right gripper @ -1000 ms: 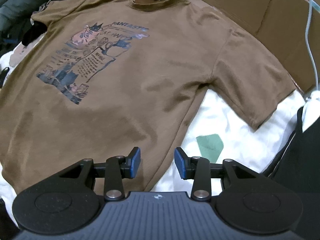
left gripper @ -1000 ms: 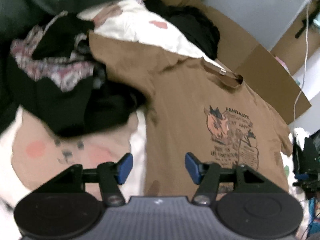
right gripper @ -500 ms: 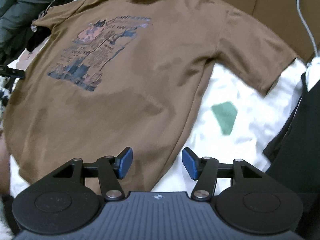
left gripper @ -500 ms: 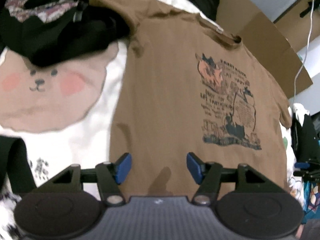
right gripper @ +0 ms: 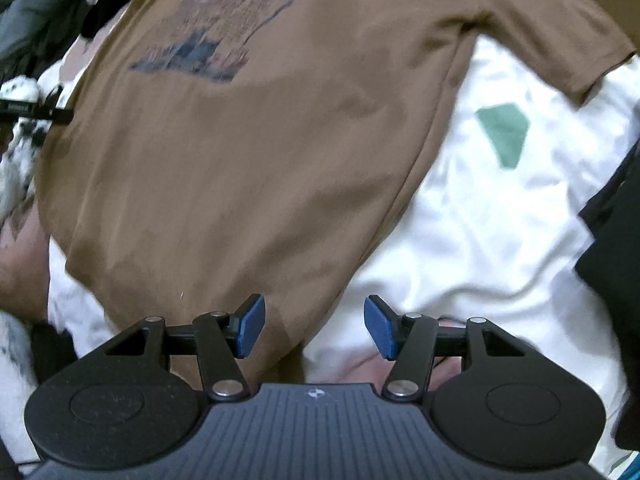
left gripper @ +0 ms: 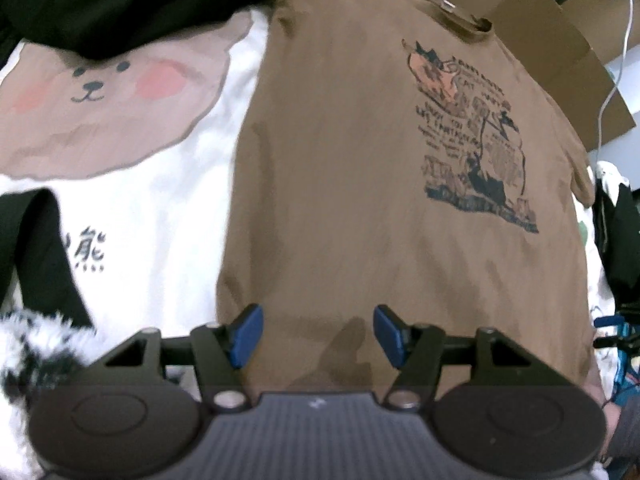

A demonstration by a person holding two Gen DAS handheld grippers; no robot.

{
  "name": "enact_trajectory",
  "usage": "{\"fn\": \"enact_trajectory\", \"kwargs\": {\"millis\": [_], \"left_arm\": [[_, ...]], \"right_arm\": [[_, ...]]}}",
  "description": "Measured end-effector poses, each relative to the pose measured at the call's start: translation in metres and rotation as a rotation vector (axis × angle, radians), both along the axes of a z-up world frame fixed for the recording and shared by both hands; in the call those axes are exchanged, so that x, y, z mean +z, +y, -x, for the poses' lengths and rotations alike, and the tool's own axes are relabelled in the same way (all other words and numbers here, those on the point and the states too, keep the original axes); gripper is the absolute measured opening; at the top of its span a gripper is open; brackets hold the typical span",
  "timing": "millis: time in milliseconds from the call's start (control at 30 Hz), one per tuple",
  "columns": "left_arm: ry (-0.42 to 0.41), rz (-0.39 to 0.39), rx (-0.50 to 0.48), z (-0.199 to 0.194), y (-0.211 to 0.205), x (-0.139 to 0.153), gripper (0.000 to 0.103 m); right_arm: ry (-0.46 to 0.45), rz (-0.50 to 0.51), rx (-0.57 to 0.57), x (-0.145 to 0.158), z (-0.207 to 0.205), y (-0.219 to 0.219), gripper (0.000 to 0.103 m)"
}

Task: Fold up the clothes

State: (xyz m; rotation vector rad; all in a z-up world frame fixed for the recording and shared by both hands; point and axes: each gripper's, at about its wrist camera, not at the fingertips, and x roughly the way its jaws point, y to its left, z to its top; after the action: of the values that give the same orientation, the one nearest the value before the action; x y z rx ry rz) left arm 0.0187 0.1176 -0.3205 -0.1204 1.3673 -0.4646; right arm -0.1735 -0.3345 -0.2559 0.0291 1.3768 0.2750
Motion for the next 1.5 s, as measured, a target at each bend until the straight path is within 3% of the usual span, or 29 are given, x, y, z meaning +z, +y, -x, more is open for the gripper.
{"fn": "enact_trajectory", "kwargs": {"millis": [500,533,600,633,700,767,800,867,900,933,967,1033,1100,1200,1333,1400,1467,1500], "left_arm": [[-0.021,-0.026,0.065,0.005,0.014,0.011,0.065],[-0.026,-0.035,0.072,0.005,0.016,0.01,0.065],[-0.034,-0.062,0.086,0.006,0.018,0.007,0.08],[-0.035,-0.098,0.093,0.007,0.017,0.004,0.081],[-0.018,-0.132,0.093,0.007,0.014,-0.005,0.08],[0.004,-0.108,0.075,0.006,0.013,-0.01,0.077],[0.011,-0.096,0.063,0.005,0.012,-0.01,0.071],[0.022,-0.086,0.029,0.003,0.009,-0.008,0.056],[0.028,-0.098,0.028,0.001,0.01,-0.007,0.034],[0.046,-0.102,0.044,-0.003,0.014,-0.005,0.022],[0.07,-0.07,0.08,-0.008,0.023,-0.002,0.003],[0.118,0.069,0.167,-0.016,0.039,0.003,0.004],[0.108,0.127,0.189,-0.022,0.045,0.015,0.004],[0.072,0.118,0.133,-0.027,0.039,0.027,0.005],[0.079,0.05,0.096,-0.028,0.031,0.022,0.007],[0.102,0.029,0.096,-0.028,0.031,0.017,0.008],[0.137,-0.01,0.094,-0.026,0.036,0.011,0.009],[0.143,-0.03,0.092,-0.025,0.038,0.009,0.01]], "right_arm": [[0.14,-0.071,0.076,-0.019,0.01,0.01,0.06],[0.151,-0.07,0.087,-0.022,0.012,0.013,0.06],[0.161,-0.068,0.113,-0.027,0.015,0.02,0.06],[0.164,-0.069,0.121,-0.029,0.017,0.022,0.06],[0.169,-0.074,0.131,-0.034,0.02,0.028,0.06],[0.173,-0.084,0.137,-0.038,0.022,0.034,0.057],[0.174,-0.093,0.138,-0.039,0.021,0.036,0.052],[0.187,-0.141,0.168,-0.038,0.019,0.04,0.024],[0.192,-0.154,0.179,-0.036,0.018,0.041,0.021],[0.195,-0.179,0.199,-0.031,0.017,0.041,0.014],[0.197,-0.223,0.228,-0.023,0.015,0.042,0.008],[0.208,-0.309,0.271,-0.008,0.012,0.043,0.008],[0.221,-0.347,0.305,0.004,0.009,0.045,0.008],[0.234,-0.381,0.375,0.025,0.005,0.049,0.008],[0.284,-0.318,0.423,0.034,0.003,0.052,0.012],[0.305,-0.274,0.429,0.036,0.001,0.049,0.021],[0.326,-0.249,0.424,0.036,0.003,0.044,0.043],[0.331,-0.243,0.424,0.035,0.004,0.042,0.048]]}}
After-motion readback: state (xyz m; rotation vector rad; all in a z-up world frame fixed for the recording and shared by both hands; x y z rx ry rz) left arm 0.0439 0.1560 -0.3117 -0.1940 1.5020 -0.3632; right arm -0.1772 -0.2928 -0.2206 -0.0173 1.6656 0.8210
